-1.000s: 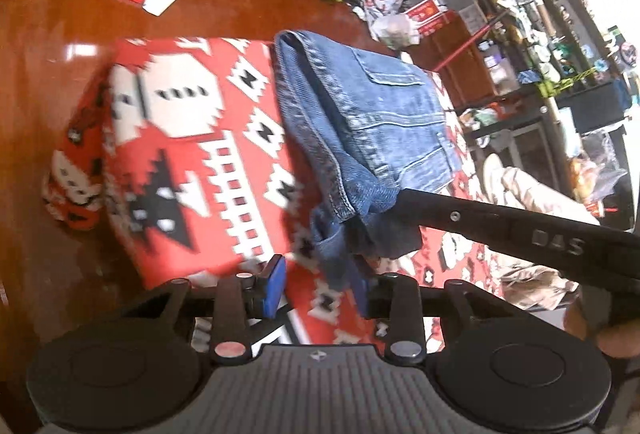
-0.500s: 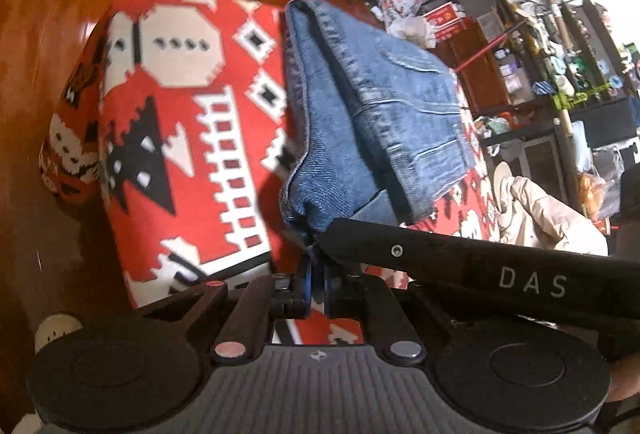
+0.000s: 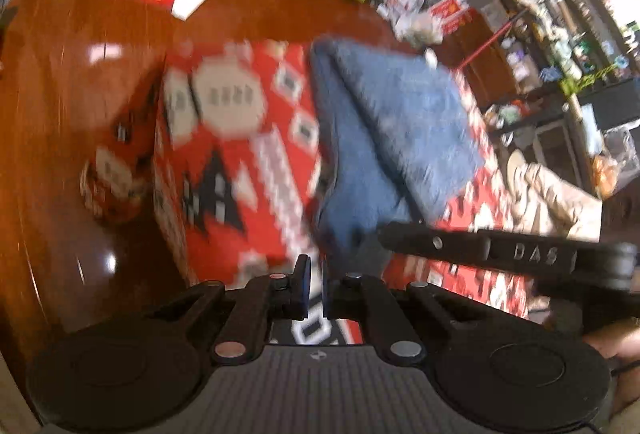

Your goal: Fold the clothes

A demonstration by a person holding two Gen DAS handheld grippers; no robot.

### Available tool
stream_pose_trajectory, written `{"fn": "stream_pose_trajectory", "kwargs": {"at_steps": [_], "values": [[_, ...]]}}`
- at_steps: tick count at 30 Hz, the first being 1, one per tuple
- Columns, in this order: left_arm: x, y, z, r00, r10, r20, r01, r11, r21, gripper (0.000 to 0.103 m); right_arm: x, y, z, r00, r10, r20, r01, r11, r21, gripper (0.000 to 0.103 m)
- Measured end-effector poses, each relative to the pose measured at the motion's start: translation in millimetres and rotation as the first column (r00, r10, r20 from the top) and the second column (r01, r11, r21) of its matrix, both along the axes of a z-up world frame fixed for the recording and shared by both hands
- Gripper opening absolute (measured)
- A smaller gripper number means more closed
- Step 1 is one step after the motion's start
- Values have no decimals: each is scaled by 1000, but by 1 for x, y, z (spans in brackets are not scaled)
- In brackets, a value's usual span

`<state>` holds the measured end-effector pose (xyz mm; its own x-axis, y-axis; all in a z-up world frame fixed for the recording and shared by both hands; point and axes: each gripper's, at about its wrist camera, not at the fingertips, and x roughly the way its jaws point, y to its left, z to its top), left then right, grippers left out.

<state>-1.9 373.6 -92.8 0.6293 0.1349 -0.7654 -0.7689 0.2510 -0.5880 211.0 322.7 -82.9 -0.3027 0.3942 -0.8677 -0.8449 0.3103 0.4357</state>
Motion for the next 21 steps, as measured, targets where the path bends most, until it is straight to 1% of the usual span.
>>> {"fn": "stream_pose_trajectory", "kwargs": {"at_steps": [3, 5, 6, 7, 8, 9, 11, 13, 15, 19, 21], "values": [[15, 20, 9, 999, -24, 48, 22, 999, 40, 4, 10, 2, 3, 996, -70, 54, 68, 997, 35, 13], [33, 28, 6, 994, -82, 69, 78, 996, 52, 4, 11, 7, -6, 993, -92, 76, 90, 996, 26, 12], [42, 31, 0, 991, -113, 65, 110, 993, 50, 4, 9, 8, -13, 992, -100, 75, 99, 995, 17, 11], [50, 32, -7, 989, -142, 45, 140, 989, 46, 0, 6, 8, -21, 991, -109, 74, 110, 994, -2, 11], [55, 34, -15, 986, -166, 16, 165, 985, 40, 0, 3, 6, -27, 990, -124, 74, 125, 992, -8, 11], [58, 35, -22, 983, -186, -3, 186, 982, 33, 0, 0, 3, -29, 986, -148, 81, 148, 989, 6, 10], [56, 38, -28, 977, -213, 7, 213, 977, 29, 1, -2, -3, -30, 977, -199, 75, 198, 980, 23, 10], [59, 36, -25, 963, -269, -26, 270, 961, 63, 2, -2, -7, -30, 970, -237, 62, 236, 971, 22, 10], [62, 35, -23, 953, -296, -57, 300, 951, 73, 2, -4, -10, -29, 966, -250, 65, 249, 968, 21, 10], [66, 41, -14, 948, -304, -88, 309, 950, 46, 0, -9, -13, -21, 962, -267, 56, 267, 964, 7, 10], [71, 50, -6, 951, -300, -71, 304, 951, 61, 0, -6, -15, -13, 955, -291, 61, 289, 957, 37, 10]]}}
